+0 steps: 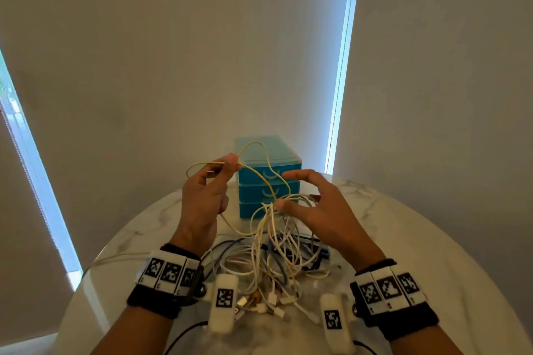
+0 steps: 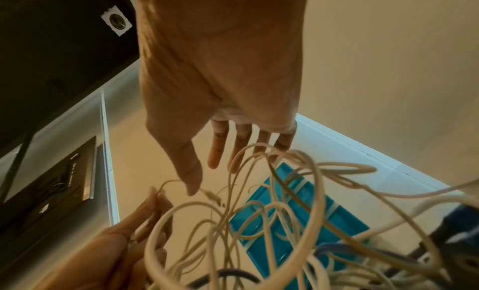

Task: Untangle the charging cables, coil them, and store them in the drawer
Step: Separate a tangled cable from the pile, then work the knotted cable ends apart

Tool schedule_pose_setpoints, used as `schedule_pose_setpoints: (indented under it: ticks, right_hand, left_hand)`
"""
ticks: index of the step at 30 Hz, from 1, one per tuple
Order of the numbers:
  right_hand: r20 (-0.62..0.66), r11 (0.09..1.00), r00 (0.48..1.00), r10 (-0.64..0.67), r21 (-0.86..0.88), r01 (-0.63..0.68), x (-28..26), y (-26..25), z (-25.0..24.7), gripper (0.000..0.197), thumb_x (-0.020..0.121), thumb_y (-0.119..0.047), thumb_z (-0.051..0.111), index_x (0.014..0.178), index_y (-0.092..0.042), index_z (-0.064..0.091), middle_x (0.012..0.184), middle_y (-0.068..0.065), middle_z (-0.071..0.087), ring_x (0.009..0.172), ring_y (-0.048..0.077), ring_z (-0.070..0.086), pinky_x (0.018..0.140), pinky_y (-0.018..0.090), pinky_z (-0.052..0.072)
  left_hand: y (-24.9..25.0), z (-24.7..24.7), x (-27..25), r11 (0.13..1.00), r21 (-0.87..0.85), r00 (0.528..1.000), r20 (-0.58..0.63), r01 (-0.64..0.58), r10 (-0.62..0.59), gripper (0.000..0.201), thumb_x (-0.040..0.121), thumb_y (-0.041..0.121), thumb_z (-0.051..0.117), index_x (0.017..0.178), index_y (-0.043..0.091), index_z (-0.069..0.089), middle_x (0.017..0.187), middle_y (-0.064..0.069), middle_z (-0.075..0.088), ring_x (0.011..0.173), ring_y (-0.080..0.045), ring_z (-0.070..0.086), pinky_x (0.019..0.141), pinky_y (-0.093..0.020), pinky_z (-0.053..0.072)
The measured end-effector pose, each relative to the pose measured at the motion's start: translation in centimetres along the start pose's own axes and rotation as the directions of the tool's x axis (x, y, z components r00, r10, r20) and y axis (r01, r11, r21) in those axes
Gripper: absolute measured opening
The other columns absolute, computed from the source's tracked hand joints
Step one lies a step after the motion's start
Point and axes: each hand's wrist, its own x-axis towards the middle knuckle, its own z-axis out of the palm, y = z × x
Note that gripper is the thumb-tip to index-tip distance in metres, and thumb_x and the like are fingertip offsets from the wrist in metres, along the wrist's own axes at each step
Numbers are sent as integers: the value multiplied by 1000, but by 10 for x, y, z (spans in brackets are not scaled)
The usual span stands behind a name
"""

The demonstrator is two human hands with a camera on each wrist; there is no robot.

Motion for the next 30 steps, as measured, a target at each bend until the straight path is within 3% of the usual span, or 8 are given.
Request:
schedule_pose_setpoints:
  ticks: [3,8,12,16,20,23,28,30]
  right_hand:
    - [45,998,997,-56,36,55,-3,-10,12,34,93,-31,84,123,-35,69,113,-17,79,112,-2,71,95,17,50]
    - [-173,956,983,-59,272,106,-2,-35,1,18,98,-20,79,114,-17,71,101,-1,84,97,15,80,92,36,62]
    - [-227,787,971,72,611,84,16,-58,-17,20,106,-14,65,124,-11,73,110,9,82,95,21,77,89,33,59]
    - [-289,640,955,63,746,183,32,-85,-28,30,111,-18,56,138,-16,67,128,2,79,119,14,75,93,29,54]
    - [-448,700,894,2,639,319,43,-96,-32,32,110,-19,62,142,-17,63,133,-4,76,123,12,73,90,24,58]
    - [-448,855,893,50,481,194,46,-87,-16,20,104,-17,71,124,-15,69,118,-1,80,107,13,78,88,34,63]
    - [-68,983,982,177,65,-172,52,-63,23,14,106,-5,61,109,-17,67,111,8,74,84,19,81,77,41,68]
    - [24,964,983,184,-199,-176,65,-70,27,14,99,-8,68,100,-21,74,104,3,76,89,17,78,68,31,63]
  left_hand:
    - [2,2,-2,1000,9,1000,17,-3,3,34,100,32,73,116,3,76,78,7,71,46,-6,24,43,-22,20]
    - [6,-4,-2,993,118,1000,7,8,-9,42,97,49,73,105,9,80,71,9,65,47,-8,25,44,-24,22]
    - [9,-13,-2,969,245,999,-5,38,-38,49,91,71,68,94,25,86,77,5,62,51,-10,30,49,-27,25]
    - [18,-18,0,971,240,990,-140,15,19,55,91,71,69,82,18,81,63,10,52,57,-9,40,58,-31,33]
    - [29,-34,10,976,165,922,-337,-141,190,50,91,72,70,82,23,73,69,10,52,68,-12,43,65,-30,38]
    - [34,-39,13,979,56,910,-363,-194,201,45,96,60,72,100,16,68,67,9,46,59,-9,37,55,-24,35]
    - [40,-31,7,939,-256,963,-198,-230,182,27,104,41,53,88,19,58,73,6,41,60,-11,27,57,-29,23]
    - [46,-31,4,926,-297,969,-150,-234,196,33,108,37,41,87,18,57,73,4,40,58,-12,23,54,-30,19]
